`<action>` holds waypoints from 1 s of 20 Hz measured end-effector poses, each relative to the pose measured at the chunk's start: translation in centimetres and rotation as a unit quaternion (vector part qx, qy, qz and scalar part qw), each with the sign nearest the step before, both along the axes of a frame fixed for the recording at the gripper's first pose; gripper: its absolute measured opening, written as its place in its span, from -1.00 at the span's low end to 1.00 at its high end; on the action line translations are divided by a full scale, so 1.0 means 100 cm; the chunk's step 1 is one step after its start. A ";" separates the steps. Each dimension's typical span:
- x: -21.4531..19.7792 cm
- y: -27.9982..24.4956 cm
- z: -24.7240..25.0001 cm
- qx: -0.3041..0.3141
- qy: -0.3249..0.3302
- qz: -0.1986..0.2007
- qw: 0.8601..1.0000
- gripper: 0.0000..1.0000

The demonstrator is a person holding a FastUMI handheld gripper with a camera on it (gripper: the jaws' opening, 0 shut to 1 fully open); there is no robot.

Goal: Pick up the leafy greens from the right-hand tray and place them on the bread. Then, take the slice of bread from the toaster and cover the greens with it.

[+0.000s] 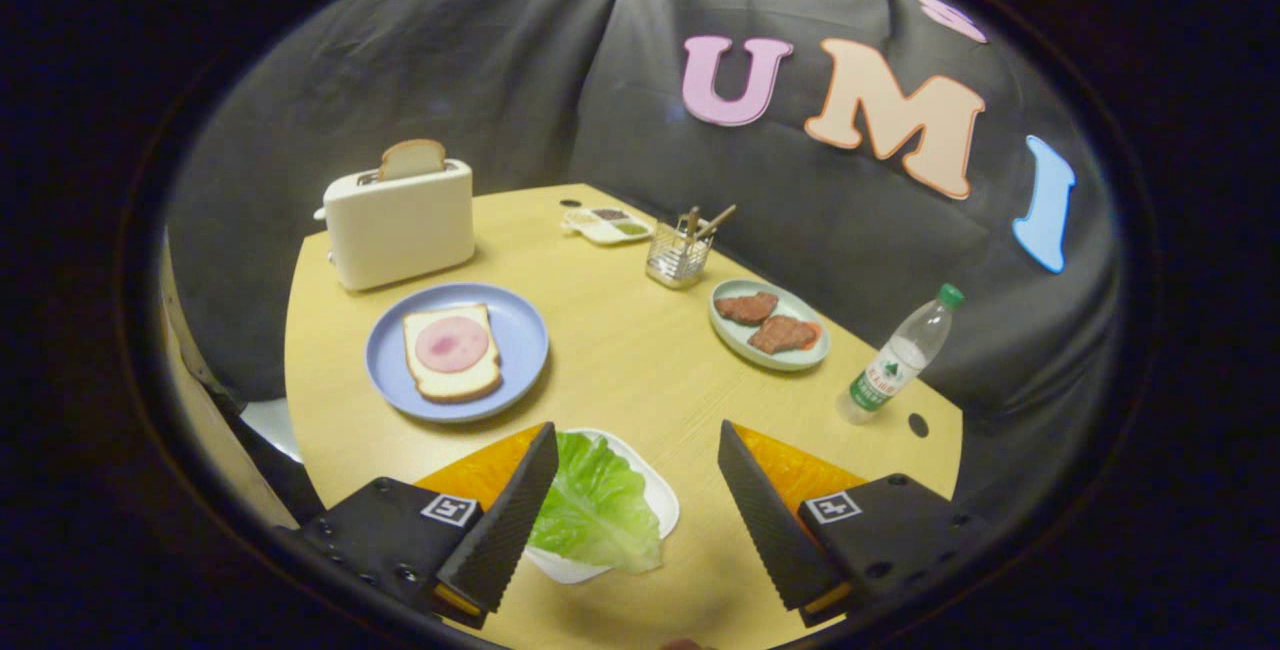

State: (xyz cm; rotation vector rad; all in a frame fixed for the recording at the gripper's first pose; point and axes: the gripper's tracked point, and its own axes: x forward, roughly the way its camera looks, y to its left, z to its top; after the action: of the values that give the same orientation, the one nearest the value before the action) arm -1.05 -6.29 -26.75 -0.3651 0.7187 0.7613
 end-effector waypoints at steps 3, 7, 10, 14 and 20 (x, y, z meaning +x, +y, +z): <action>-0.009 -0.006 -0.033 -0.022 0.037 0.024 0.999 1.00; -0.025 -0.004 -0.062 -0.031 0.079 0.049 0.995 1.00; -0.033 0.003 -0.078 -0.036 0.107 0.068 0.991 1.00; -0.046 0.008 -0.099 -0.046 0.143 0.083 0.985 1.00; -0.049 0.008 -0.110 -0.041 0.174 0.070 0.981 0.79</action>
State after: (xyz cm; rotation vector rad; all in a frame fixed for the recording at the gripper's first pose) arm -5.98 -5.49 -37.73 -0.3645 1.0645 0.9439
